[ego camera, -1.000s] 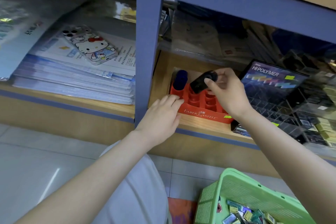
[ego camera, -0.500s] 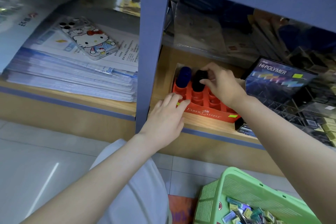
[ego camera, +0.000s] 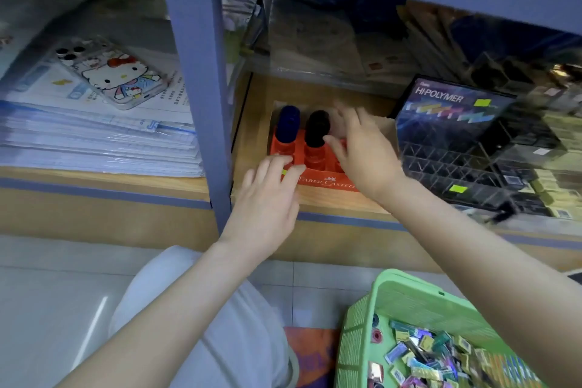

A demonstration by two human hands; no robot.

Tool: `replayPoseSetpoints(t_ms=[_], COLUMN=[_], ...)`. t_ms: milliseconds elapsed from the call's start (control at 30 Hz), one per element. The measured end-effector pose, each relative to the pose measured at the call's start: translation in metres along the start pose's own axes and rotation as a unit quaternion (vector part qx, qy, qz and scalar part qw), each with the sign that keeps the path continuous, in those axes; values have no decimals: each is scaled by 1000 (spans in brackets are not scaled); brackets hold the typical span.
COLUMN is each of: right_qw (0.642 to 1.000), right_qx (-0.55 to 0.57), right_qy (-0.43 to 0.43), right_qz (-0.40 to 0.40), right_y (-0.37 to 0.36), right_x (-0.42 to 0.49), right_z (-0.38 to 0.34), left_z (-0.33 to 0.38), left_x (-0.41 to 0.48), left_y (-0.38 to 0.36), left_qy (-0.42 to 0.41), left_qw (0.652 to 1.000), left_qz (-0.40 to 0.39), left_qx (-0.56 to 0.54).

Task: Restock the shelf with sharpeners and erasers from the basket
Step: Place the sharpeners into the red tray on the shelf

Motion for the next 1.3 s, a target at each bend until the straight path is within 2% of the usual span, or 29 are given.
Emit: replayPoseSetpoints(t_ms=[67, 100, 233, 300, 400, 533, 667, 767, 933, 1300], right_qw=[997, 995, 988, 987, 969, 899, 827, 797, 759, 750], right_qx=[51, 66, 91, 87, 73, 109, 163, 204, 237, 239], right_qy=[-6, -4, -54, -123, -219, -288, -318, -333, -328, -348], right_qz=[52, 70, 109, 62, -92, -312, -434, -461, -510, -509], right_y=[9, 12, 10, -8, -56, -136, -197, -228, -269, -292], right_x=[-35, -56, -146, -194, -265, -351, -399, -404, -411, -424], right_z=[12, 21, 80, 113, 155, 189, 192, 190, 185, 183], left_z=[19, 31, 79, 98, 121, 136, 138, 138, 143, 146], left_x=[-11, -17, -46, -57, -66, -72, -78, -81, -83, -86], left_y=[-4, -11, -74, -110, -157, -201, -230, -241, -251, -251], left_qy=[-22, -31, -36, -26, -2, 44, 104, 139, 157, 172], left_qw=[998, 998, 991, 983, 966, 949, 932, 917, 922, 922], left_qz=[43, 39, -61, -120, -203, -244, -270, -283, -257, -227], left_qx=[-30, -49, -112, -134, -161, -193, -220, -242, -241, -262])
Point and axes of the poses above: each hand's wrist, its own x-axis towards the middle knuckle, its own y-axis out of the back of the hand, z = x × y, the point moved 6 cm from there along x, towards the middle knuckle, and after that the axes turned 2 degrees about -z, right-handed, at the moved point
